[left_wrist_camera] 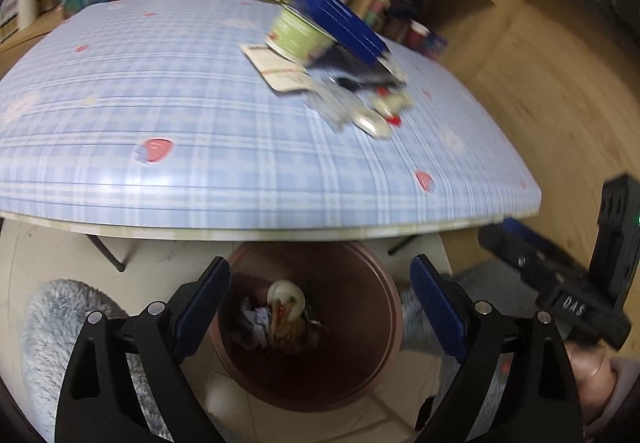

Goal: Collect trash
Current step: 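Drop the green bag and the yogurt lid into the brown bin with both grippers, then grasp the wrapped plastic spoon with the right gripper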

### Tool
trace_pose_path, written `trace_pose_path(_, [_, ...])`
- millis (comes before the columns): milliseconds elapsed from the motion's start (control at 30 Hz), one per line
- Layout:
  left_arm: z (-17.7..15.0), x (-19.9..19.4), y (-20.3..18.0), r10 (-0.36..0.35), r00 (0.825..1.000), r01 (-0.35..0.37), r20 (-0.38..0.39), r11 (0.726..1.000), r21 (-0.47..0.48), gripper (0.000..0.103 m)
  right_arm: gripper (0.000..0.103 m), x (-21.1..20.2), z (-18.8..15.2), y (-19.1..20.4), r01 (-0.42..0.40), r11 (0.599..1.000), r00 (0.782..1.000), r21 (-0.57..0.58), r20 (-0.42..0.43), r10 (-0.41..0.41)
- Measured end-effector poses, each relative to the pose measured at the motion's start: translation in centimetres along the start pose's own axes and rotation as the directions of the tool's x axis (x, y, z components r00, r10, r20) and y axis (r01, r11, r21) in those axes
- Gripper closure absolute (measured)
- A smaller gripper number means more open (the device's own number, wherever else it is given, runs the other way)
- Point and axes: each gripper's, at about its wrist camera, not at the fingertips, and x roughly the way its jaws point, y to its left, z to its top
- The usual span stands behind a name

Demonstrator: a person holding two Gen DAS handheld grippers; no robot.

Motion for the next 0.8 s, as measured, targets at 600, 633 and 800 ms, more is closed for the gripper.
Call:
trace_pose_path(600, [0.3, -0.8, 1.0, 0.08, 0.995, -0.077, 0.059, 0.996, -0.043, 0.014, 0.006, -0.3, 0.9, -0.5, -0.009, 1.0, 0.999, 0.013, 0.038, 0.009])
trace_pose_path(633, [0.3, -0.8, 1.0, 0.082, 0.995, -0.079, 0.06, 0.996, -0.041, 0.014, 0.006, -0.3, 1.1, -0.6, -0.013, 1.0, 0.999, 0.019, 0.042, 0.012])
trace_pose_path(800, [1.0, -0.6, 1.2, 0.094, 0.994, -0.092, 0.051, 0.995, -0.037, 0.014, 0.006, 0.1, 2.0, -1.5, -0.026, 0.999, 0.998, 0.046, 0.052, 0.023])
